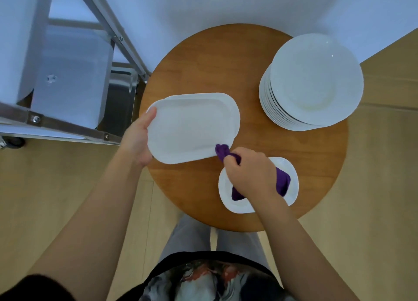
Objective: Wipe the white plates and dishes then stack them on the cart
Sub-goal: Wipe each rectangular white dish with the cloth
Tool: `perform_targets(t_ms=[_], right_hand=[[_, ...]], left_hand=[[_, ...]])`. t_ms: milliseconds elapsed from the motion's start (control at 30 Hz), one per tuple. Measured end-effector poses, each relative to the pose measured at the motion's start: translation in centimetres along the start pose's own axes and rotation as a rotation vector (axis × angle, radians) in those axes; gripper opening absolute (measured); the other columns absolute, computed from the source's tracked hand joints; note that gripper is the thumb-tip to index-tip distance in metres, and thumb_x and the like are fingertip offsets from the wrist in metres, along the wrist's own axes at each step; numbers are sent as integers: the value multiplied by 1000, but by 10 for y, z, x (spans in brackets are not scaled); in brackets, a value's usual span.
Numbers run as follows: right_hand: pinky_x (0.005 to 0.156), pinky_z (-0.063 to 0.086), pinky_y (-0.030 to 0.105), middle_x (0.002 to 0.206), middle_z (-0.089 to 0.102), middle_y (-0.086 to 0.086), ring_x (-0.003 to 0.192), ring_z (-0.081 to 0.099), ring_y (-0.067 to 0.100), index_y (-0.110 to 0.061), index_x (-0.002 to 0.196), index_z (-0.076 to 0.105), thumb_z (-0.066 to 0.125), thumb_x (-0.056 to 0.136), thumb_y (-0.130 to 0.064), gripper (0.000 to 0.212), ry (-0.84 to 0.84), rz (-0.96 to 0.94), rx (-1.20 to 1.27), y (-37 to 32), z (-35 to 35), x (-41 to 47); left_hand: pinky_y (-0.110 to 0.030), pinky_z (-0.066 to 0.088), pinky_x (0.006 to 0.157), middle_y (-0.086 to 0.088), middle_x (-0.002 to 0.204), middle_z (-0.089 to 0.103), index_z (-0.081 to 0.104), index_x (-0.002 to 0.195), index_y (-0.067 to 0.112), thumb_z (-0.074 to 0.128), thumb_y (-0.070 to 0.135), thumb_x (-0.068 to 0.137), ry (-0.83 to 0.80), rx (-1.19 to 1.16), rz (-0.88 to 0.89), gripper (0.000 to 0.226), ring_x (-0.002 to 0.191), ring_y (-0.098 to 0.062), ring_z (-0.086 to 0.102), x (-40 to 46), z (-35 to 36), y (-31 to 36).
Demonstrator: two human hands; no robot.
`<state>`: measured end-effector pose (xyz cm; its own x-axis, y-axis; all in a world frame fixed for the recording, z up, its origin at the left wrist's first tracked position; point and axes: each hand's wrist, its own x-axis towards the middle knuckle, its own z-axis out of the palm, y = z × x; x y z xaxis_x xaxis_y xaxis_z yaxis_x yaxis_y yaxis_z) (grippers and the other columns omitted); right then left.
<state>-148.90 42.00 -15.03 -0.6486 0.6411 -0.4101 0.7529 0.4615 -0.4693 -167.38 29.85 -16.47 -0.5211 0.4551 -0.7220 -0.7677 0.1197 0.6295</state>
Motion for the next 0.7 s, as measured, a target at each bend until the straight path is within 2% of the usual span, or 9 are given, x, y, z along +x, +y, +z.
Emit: perform_targets(t_ms=[67, 133, 167, 233, 300, 367, 433, 500, 700], right_hand=[[52, 42, 24, 57, 51, -4, 56, 53, 14, -22, 66, 50, 47, 90, -27, 25, 34, 65, 46, 5, -1, 4], [49, 36, 20, 56, 50, -7, 54, 51, 12, -24, 65, 48, 48, 89, -25, 25, 67, 101, 80, 6, -2, 6], [48, 33, 19, 56, 50, -8, 54, 50, 11, -25, 65, 49, 49, 89, -25, 24, 80, 111, 89, 7, -2, 6], [47, 30, 18, 56, 50, -9, 53, 49, 10, -24, 68, 51, 49, 89, -24, 21, 100, 128, 80, 8, 0, 7], [47, 30, 18, 57, 50, -9, 54, 49, 10, -23, 70, 52, 50, 89, -23, 19, 113, 154, 81, 9, 2, 9], [48, 31, 17, 59, 51, -9, 55, 50, 11, -23, 73, 52, 50, 89, -23, 16, 113, 171, 97, 9, 4, 10], [48, 32, 17, 61, 51, -10, 57, 50, 11, -24, 76, 51, 51, 90, -23, 14, 108, 182, 108, 9, 5, 10], [49, 34, 17, 62, 51, -10, 58, 51, 12, -24, 77, 52, 51, 90, -23, 13, 112, 185, 131, 9, 5, 10], [52, 36, 21, 60, 55, -1, 58, 51, 12, -14, 75, 60, 50, 87, -19, 17, 158, 218, 254, 13, -1, 11]], left_hand=[[-38, 57, 75, -9, 119, 66, 55, 129, 16, 42, 36, 99, 12, 37, -10, 39, 106, -27, 65, 11, -4, 2], [-37, 55, 76, -6, 115, 67, 59, 120, 17, 42, 36, 99, 79, 127, 4, 33, 103, -24, 65, 20, 0, 1], [-33, 54, 74, -4, 112, 66, 59, 115, 18, 41, 36, 99, 142, 278, 61, 30, 100, -21, 64, 25, 3, 0], [-28, 49, 73, -6, 109, 60, 56, 109, 15, 35, 37, 101, 255, 798, 263, 31, 97, -21, 59, 35, 3, -5], [-34, 47, 81, -14, 118, 49, 54, 118, 9, 32, 41, 100, 360, 1187, 381, 43, 100, -26, 54, 46, -1, -8], [-40, 45, 93, -15, 128, 41, 46, 136, 14, 33, 44, 99, 437, 1306, 385, 49, 111, -27, 47, 57, -6, -9], [-44, 41, 101, -15, 134, 38, 34, 145, 21, 34, 45, 99, 451, 1413, 375, 52, 120, -28, 39, 67, -11, -11], [-45, 39, 100, -16, 135, 38, 31, 147, 22, 32, 46, 99, 446, 1515, 365, 53, 122, -30, 37, 78, -17, -14], [-48, 37, 100, -18, 138, 37, 26, 148, 22, 31, 47, 99, 406, 1608, 326, 55, 125, -35, 37, 94, -21, -10]])
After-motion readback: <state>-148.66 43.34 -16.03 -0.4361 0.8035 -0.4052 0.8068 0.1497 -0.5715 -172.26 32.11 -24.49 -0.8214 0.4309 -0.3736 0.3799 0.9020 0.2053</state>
